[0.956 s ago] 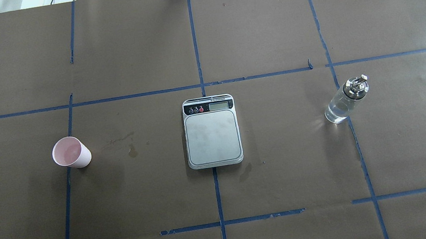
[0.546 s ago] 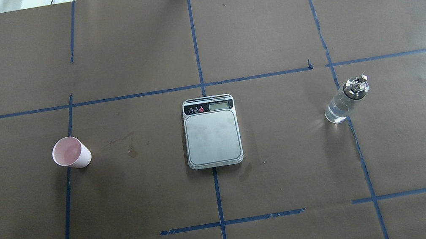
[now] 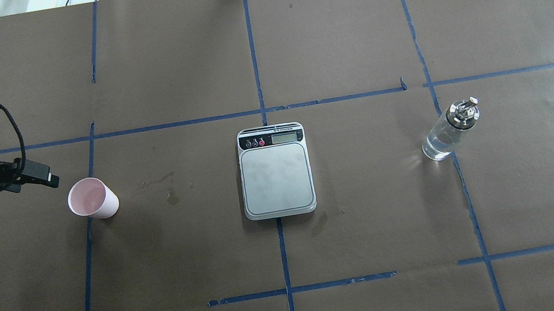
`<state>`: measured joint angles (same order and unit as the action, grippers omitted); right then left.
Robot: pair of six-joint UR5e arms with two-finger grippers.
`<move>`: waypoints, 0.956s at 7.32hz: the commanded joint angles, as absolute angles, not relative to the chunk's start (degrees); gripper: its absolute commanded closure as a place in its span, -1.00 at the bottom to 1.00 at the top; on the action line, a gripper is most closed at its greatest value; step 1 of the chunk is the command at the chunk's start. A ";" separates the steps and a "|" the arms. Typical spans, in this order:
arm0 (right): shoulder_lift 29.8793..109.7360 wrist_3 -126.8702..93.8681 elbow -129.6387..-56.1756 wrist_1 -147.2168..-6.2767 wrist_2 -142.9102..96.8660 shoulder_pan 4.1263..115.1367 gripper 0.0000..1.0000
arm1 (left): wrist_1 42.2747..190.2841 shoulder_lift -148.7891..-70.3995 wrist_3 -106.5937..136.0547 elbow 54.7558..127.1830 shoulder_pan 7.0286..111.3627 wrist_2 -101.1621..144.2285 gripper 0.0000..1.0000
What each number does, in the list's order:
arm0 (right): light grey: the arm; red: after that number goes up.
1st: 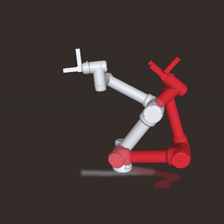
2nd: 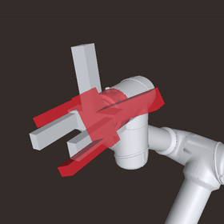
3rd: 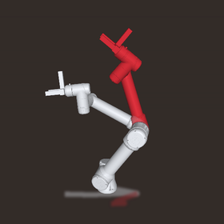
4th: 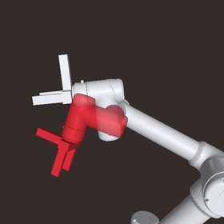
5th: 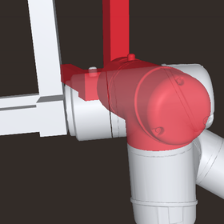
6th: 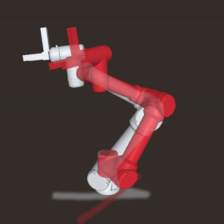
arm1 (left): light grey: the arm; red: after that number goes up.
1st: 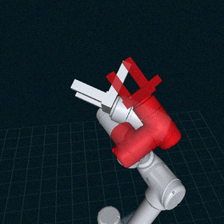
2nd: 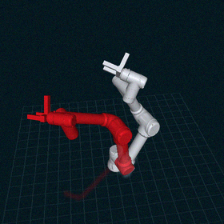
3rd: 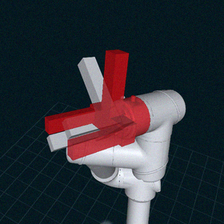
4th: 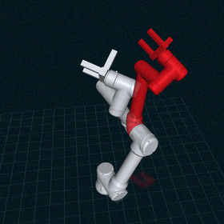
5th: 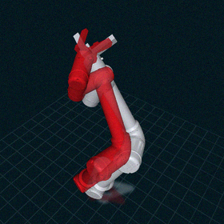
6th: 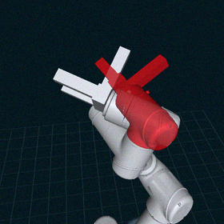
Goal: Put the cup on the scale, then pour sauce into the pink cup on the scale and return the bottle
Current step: 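Reach the left gripper to the pink paper cup and grasp its rim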
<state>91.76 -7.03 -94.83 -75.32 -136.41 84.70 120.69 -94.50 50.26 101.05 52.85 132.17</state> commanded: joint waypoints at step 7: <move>91.76 -7.03 -94.75 -75.32 -136.41 84.29 -1.00 | 120.59 -94.75 53.09 101.25 45.97 127.27 0.08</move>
<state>91.76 -7.03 -94.75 -75.32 -136.41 84.29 120.59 -94.67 53.08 101.50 46.29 127.28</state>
